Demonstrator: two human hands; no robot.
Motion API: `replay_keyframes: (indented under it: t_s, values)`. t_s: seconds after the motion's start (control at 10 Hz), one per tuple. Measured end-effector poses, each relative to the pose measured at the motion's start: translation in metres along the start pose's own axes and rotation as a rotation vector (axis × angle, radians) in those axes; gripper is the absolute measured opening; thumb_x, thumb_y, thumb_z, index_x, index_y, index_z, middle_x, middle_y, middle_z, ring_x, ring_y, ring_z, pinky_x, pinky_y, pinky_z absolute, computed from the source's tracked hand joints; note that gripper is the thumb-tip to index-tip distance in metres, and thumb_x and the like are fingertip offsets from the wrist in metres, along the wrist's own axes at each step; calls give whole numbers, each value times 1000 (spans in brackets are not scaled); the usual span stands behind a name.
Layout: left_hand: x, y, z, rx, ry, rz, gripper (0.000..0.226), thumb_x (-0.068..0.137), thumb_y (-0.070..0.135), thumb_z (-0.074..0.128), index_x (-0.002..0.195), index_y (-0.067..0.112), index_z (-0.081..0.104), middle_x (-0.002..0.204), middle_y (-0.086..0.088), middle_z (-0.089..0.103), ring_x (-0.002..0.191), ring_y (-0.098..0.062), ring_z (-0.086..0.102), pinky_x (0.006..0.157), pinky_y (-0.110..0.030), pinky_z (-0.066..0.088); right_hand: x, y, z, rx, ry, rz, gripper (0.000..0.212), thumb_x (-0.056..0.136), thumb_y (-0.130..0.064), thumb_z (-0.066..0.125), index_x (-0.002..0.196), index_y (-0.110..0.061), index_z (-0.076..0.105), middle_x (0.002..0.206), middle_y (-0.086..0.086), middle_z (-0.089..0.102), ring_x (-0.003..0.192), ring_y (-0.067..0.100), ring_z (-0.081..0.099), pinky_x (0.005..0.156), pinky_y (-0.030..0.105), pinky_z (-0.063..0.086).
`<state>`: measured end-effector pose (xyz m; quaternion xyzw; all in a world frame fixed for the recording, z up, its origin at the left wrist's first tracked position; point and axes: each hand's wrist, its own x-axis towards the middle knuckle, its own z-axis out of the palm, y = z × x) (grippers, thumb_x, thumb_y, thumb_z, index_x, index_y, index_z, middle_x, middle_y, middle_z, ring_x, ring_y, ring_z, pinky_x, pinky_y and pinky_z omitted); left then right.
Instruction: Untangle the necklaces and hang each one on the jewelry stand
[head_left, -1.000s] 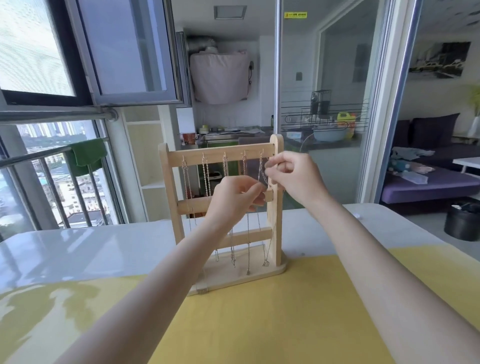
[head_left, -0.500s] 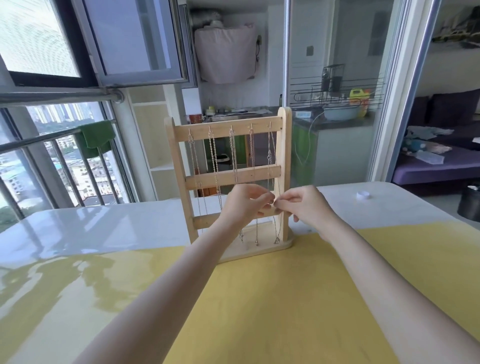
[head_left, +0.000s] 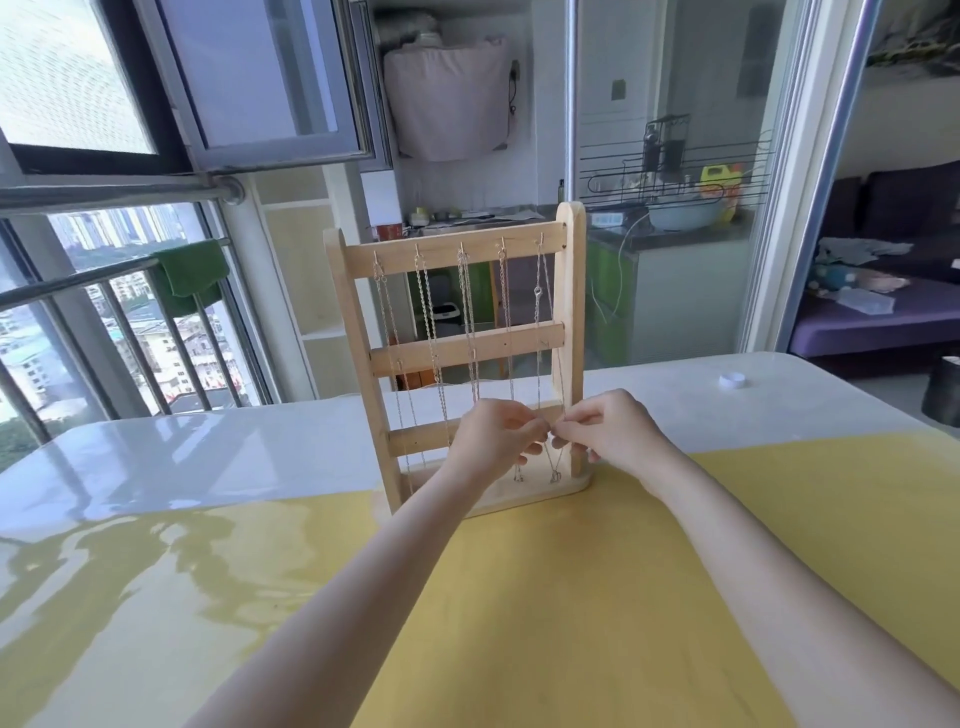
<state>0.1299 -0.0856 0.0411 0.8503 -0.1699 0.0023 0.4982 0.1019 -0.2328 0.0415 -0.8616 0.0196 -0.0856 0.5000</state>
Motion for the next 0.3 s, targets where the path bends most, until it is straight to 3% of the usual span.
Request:
replay_keyframes:
  t_s: [0.1, 0.3]
  values:
    - [-1, 0, 1, 10, -23, 10, 13, 93, 12, 57, 94, 8, 69, 85, -4, 69, 74, -9, 66, 70, -24, 56, -1, 0, 1, -10, -25, 5, 10, 89, -10, 62, 86, -10, 72, 83, 6, 72, 63, 12, 58, 57, 20, 42]
    - [-13, -3, 3, 14, -61, 7, 15, 93, 9, 57, 103, 5, 68, 89, -5, 70, 75, -10, 68, 73, -28, 59, -7, -7, -5, -161, 105, -35, 14, 87, -6, 59, 92, -11, 72, 83, 1, 64, 79, 16, 57, 62, 18, 41]
